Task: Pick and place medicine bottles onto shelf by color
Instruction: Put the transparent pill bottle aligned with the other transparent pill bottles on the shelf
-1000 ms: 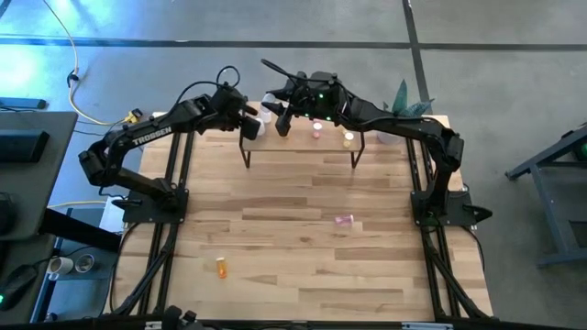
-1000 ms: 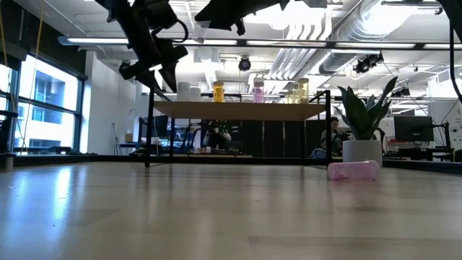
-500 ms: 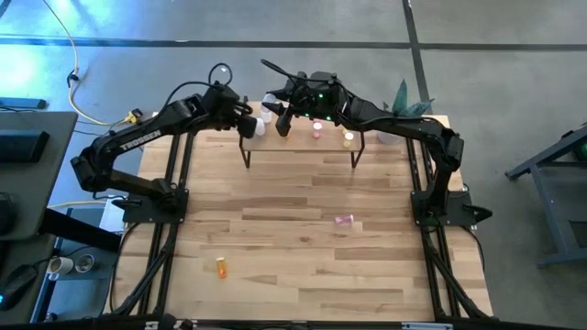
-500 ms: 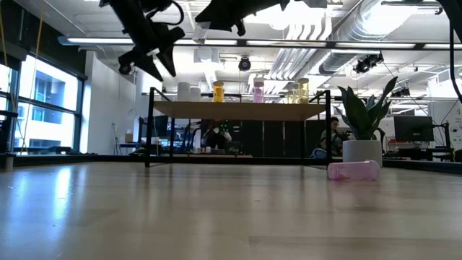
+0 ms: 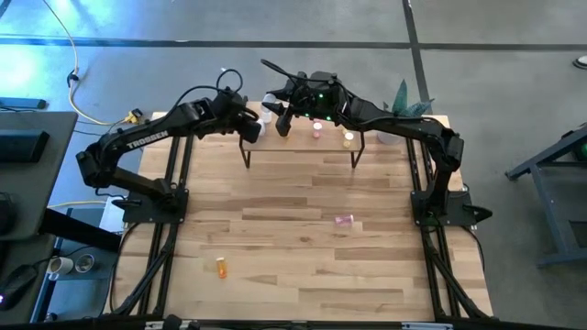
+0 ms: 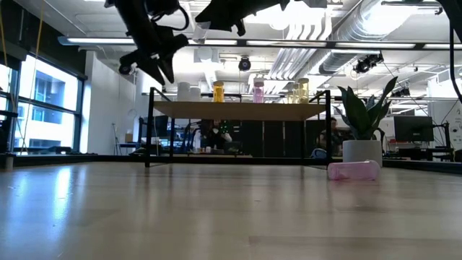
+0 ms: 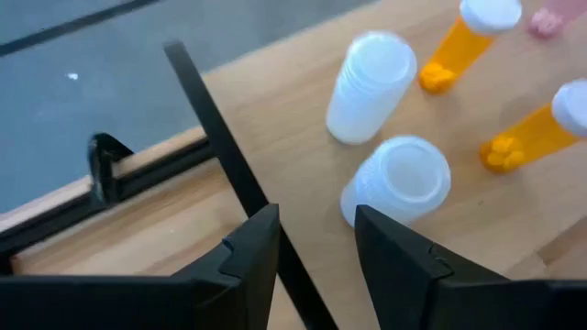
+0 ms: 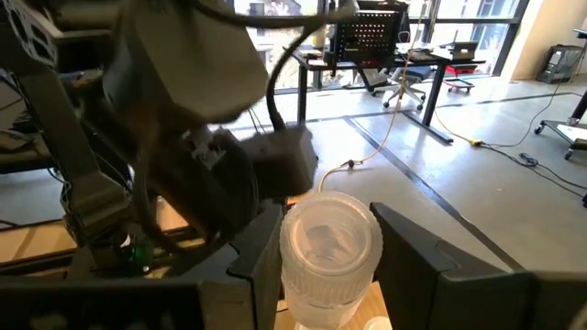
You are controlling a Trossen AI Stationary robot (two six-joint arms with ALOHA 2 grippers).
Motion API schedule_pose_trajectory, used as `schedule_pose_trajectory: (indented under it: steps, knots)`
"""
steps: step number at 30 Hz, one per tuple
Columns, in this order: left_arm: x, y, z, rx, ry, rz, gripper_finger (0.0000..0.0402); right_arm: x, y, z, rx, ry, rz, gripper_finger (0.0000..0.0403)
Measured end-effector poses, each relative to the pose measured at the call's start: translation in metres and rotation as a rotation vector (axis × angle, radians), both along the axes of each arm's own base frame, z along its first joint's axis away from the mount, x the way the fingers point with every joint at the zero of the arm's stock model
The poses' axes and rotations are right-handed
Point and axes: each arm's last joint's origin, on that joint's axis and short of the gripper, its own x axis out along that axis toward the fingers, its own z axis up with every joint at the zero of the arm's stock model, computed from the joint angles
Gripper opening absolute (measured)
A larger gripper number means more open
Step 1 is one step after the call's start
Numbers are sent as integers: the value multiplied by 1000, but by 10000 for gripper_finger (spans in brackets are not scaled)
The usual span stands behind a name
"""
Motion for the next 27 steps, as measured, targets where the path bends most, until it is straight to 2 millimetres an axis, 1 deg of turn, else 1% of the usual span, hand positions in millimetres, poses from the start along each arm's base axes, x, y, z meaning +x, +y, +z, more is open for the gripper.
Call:
schedule_pose_trajectory:
  steps: [8,16,27]
  knots:
    - [9,6,-12,-39,22,-13,131,0,0,0,0,0,0,128]
    - [14,9,-9,-18,-35,-51,131,0,0,0,0,0,0,128]
    - [15,10,-11,-28,-32,-76,131,0,0,0,0,0,0,128]
